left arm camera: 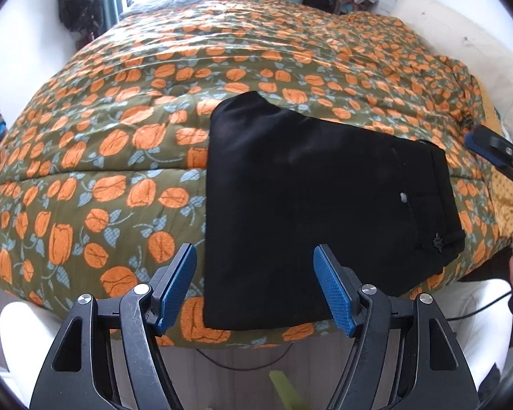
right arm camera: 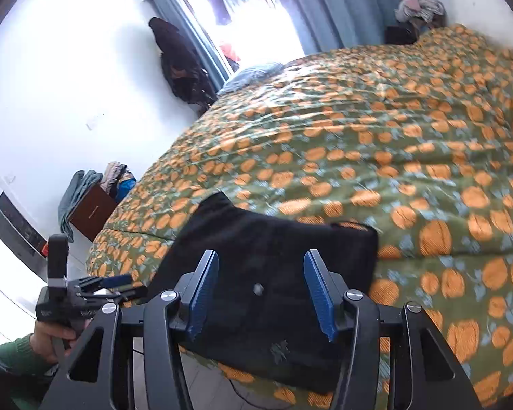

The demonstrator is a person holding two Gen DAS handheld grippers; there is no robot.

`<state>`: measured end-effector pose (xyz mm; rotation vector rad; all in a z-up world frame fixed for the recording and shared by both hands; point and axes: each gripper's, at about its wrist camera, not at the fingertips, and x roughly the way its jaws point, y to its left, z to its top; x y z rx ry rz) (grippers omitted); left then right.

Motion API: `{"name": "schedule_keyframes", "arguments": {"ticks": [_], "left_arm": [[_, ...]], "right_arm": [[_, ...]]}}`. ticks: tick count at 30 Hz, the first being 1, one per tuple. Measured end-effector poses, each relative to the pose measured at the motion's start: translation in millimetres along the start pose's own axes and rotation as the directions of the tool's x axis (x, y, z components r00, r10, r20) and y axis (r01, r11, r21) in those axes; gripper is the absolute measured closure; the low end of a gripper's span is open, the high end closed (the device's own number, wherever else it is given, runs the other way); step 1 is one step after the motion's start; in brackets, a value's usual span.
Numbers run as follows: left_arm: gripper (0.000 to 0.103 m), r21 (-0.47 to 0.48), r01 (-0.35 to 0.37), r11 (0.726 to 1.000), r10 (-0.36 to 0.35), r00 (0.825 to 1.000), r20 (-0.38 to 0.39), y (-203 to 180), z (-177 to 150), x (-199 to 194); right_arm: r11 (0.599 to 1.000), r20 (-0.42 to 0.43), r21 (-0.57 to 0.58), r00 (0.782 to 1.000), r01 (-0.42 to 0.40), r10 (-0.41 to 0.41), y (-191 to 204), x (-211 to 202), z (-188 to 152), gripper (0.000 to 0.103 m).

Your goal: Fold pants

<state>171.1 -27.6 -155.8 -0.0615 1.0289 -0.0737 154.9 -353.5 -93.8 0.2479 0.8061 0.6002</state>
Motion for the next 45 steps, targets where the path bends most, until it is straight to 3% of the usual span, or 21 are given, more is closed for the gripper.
{"name": "schedule_keyframes", "arguments": {"ticks": [4,6,8,10,12,15,18,21,25,45], "left_arm": [[0.030,0.084,-0.022,0.996,0.022,1.000,-0.002,-17,-4,0],[0.030,0.099,-0.025,0.995,0.026,1.000,-0.006,-17,-9,-1],[0.030,0.090,-0.032,0.995,0.033,0.999,-0.010,-12,-14,0],[0.030,0.052,-0.038,0.998,0.039,0.999,-0.015,-3,-18,2],[0.030,-0.010,-0.058,0.998,0.058,0.998,-0.012,8,-20,4],[0.029,-0.137,-0.087,0.987,0.084,0.996,-0.024,30,-23,11],[0.025,-0.201,-0.098,0.975,0.097,0.995,-0.015,45,-26,10],[0.025,-0.195,-0.134,0.972,0.137,0.991,0.003,49,-30,6],[0.025,-0.216,-0.130,0.968,0.136,0.991,0.009,55,-34,4],[0.023,-0.244,-0.156,0.957,0.161,0.987,0.001,65,-35,8]], "right_arm": [[0.999,-0.043,-0.035,0.999,-0.021,0.019,5,50,-2,0.049],[0.996,-0.141,0.032,0.987,0.079,-0.074,-22,79,-22,0.053],[0.987,-0.183,0.117,0.979,0.109,-0.087,-49,85,-47,0.060],[0.982,-0.120,0.171,0.991,0.075,-0.055,-56,58,-60,0.059],[0.980,-0.070,0.149,0.990,0.129,-0.120,-49,28,-64,0.040],[0.968,0.078,0.164,0.976,0.191,-0.206,-42,-21,-80,0.018],[0.938,0.142,0.213,0.941,0.273,-0.306,-44,-50,-97,0.017],[0.912,0.128,0.250,0.922,0.326,-0.365,-53,-58,-108,0.017],[0.896,0.101,0.313,0.927,0.316,-0.362,-70,-56,-112,0.017],[0.905,0.074,0.284,0.934,0.317,-0.350,-65,-44,-114,0.017]]}}
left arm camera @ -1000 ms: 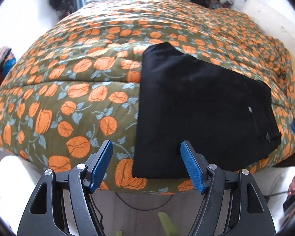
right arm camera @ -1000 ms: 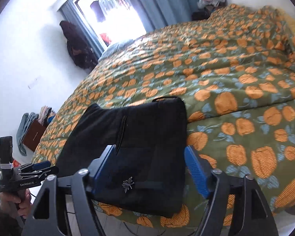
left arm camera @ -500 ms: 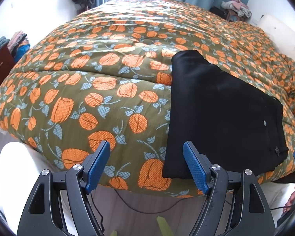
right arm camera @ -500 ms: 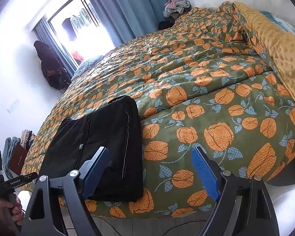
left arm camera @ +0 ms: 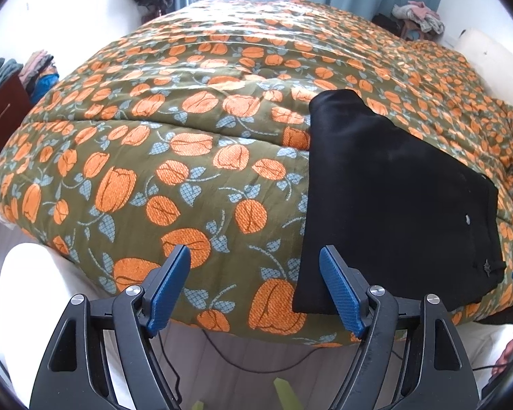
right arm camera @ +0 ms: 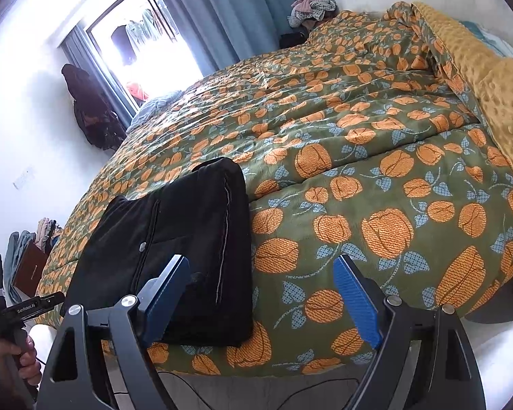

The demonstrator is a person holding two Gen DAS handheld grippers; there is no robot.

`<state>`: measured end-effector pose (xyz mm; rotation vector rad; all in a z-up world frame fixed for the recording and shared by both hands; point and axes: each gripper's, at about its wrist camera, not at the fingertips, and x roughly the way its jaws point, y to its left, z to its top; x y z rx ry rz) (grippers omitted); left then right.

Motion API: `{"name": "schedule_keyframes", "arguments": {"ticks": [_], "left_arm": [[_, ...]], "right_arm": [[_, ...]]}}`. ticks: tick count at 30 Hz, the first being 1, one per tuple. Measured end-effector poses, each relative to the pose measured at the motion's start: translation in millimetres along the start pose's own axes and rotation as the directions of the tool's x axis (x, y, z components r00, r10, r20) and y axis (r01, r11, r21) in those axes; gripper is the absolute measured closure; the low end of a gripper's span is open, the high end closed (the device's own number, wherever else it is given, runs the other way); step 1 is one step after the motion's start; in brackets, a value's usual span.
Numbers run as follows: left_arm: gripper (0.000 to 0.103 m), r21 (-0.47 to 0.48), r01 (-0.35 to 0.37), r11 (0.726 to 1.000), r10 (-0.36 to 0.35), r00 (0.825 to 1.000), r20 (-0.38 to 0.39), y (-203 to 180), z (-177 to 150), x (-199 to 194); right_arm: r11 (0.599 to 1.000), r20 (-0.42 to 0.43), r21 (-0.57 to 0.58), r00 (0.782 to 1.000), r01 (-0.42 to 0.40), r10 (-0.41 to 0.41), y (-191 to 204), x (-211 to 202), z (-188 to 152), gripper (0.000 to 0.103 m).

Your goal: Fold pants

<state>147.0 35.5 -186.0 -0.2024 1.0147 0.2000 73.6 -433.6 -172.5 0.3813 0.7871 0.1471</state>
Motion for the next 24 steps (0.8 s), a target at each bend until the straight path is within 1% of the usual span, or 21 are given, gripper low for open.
{"name": "schedule_keyframes", "arguments": {"ticks": [5,12,24], "left_arm": [[0.023,0.000,0.000,1.000,0.000,1.000,-0.001,0,0,0],[0.022,-0.009,0.011,1.000,-0.011,1.000,-0.010,2,0,1],[0.022,-0.042,0.011,0.999,-0.012,1.000,-0.028,12,1,6]], "right_arm": [[1.000,0.008,0.003,1.000,0.004,-0.004,-1,0,1,0.017],[1.000,-0.005,0.008,1.000,0.004,-0.004,-2,3,0,0.017],[1.000,-0.018,0.015,1.000,0.002,-0.001,-3,6,-2,0.017]]}}
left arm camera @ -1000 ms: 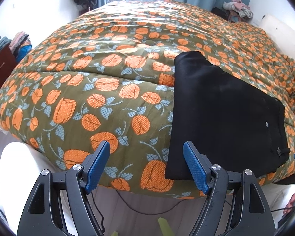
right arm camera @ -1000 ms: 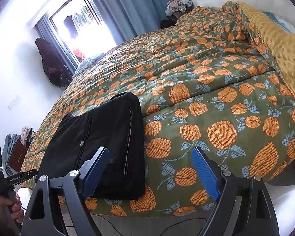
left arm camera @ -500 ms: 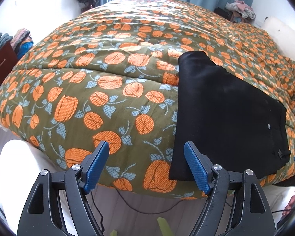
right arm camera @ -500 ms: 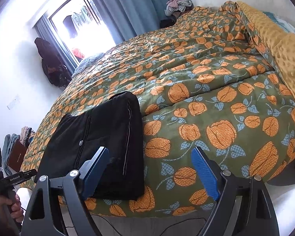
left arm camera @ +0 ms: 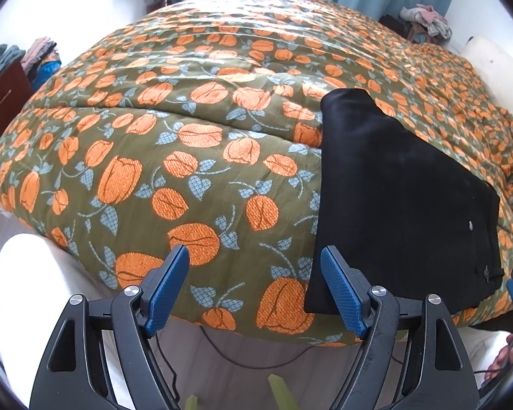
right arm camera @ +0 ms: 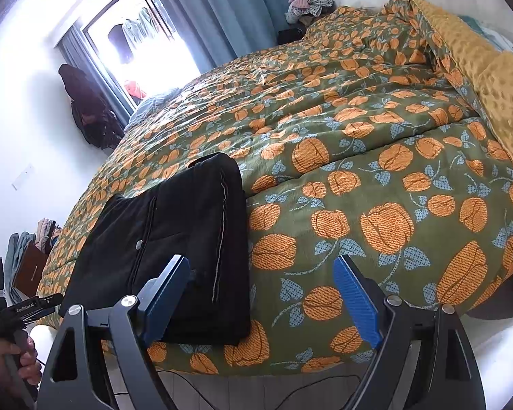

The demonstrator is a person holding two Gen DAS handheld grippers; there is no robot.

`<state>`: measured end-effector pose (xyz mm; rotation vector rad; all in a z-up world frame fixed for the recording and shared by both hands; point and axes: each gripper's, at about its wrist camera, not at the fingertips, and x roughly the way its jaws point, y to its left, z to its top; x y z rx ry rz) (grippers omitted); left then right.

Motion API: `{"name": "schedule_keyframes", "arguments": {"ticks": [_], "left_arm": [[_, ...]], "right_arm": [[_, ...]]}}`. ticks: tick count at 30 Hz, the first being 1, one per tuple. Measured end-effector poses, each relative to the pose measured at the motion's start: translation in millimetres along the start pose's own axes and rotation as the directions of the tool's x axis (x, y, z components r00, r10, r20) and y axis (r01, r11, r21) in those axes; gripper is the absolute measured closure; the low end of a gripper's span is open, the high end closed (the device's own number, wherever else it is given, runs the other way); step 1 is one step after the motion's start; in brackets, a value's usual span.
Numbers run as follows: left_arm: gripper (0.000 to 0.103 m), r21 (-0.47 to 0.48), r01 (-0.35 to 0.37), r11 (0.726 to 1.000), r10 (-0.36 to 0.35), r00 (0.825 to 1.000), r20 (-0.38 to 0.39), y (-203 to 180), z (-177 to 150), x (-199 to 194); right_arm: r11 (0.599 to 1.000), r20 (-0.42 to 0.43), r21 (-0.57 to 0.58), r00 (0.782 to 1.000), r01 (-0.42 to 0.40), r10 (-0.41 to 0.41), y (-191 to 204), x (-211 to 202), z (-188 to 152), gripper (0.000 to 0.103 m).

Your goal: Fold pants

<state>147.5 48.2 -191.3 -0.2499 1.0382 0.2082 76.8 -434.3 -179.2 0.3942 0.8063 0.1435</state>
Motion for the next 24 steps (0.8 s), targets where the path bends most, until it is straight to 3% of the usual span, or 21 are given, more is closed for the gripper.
{"name": "schedule_keyframes", "arguments": {"ticks": [24], "left_arm": [[0.022,-0.006,0.001,1.000,-0.001,0.999,-0.035,6,-1,10]], "right_arm": [[1.000,-0.005,0.024,1.000,0.004,-0.004,-4,2,-1,0.017]]}}
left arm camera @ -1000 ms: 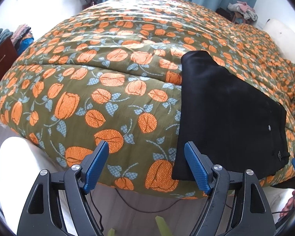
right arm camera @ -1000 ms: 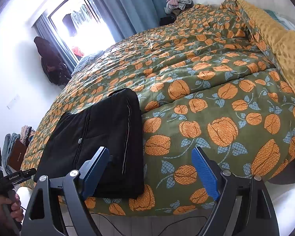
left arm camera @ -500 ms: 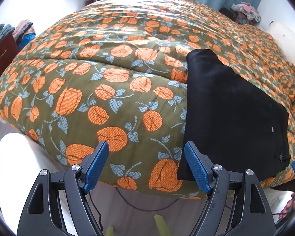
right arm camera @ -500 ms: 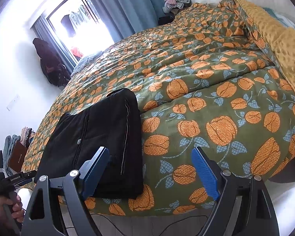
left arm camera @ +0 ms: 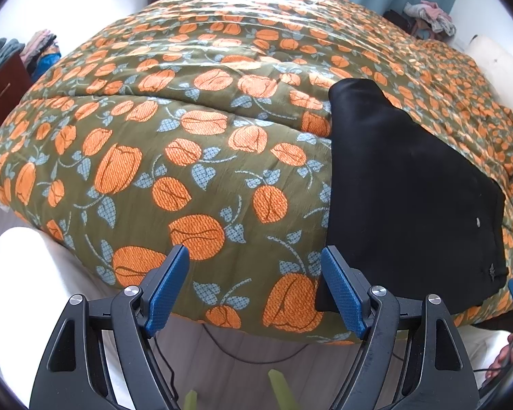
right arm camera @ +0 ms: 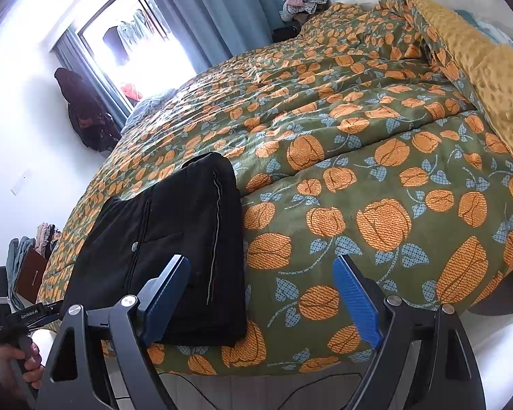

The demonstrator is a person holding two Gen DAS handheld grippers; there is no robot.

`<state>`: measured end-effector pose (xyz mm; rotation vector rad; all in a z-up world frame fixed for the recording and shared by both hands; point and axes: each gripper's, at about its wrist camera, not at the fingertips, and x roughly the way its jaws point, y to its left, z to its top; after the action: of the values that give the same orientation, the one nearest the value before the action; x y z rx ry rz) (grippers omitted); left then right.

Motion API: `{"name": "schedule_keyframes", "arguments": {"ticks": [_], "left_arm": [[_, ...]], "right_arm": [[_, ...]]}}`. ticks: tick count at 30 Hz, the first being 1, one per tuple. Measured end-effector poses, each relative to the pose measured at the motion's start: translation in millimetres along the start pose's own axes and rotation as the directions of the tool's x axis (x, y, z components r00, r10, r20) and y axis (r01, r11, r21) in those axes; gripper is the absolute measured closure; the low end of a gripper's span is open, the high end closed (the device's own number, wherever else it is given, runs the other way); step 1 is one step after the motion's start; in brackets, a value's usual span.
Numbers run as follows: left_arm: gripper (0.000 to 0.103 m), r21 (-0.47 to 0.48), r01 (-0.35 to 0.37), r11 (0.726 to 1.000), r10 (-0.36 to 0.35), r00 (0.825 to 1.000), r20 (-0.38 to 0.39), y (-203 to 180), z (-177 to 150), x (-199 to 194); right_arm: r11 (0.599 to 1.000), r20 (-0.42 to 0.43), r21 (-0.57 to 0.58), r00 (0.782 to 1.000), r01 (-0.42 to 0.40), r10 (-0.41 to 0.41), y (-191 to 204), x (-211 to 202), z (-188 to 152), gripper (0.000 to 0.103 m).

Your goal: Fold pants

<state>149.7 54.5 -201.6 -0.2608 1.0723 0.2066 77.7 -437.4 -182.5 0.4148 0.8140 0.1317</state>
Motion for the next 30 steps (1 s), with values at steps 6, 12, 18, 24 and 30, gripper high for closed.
{"name": "schedule_keyframes", "arguments": {"ticks": [6,12,18,24,30], "left_arm": [[0.022,-0.001,0.000,1.000,0.000,1.000,0.000,0.0,-0.2,0.4],[0.022,0.000,0.000,1.000,0.000,1.000,-0.003,0.2,0.3,1.0],[0.022,0.000,0.000,1.000,0.000,1.000,-0.003,-0.1,0.3,1.2],[0.022,0.015,0.010,1.000,-0.010,1.000,0.001,-0.5,3.1,2.1],[0.022,0.027,0.024,0.999,-0.024,1.000,0.001,-0.7,6.3,1.7]], "right_arm": [[1.000,0.005,0.000,1.000,0.001,-0.001,-0.2,-0.6,-0.1,0.017],[1.000,0.004,0.003,1.000,0.001,-0.001,-0.7,-0.7,-0.3,0.017],[1.000,0.010,0.003,1.000,0.001,-0.001,-0.8,-1.5,0.1,0.017],[1.000,0.010,0.011,1.000,0.003,-0.003,-1.8,-1.8,0.7,0.017],[1.000,0.001,0.017,1.000,0.004,-0.004,-2.2,0.2,0.3,0.017]]}}
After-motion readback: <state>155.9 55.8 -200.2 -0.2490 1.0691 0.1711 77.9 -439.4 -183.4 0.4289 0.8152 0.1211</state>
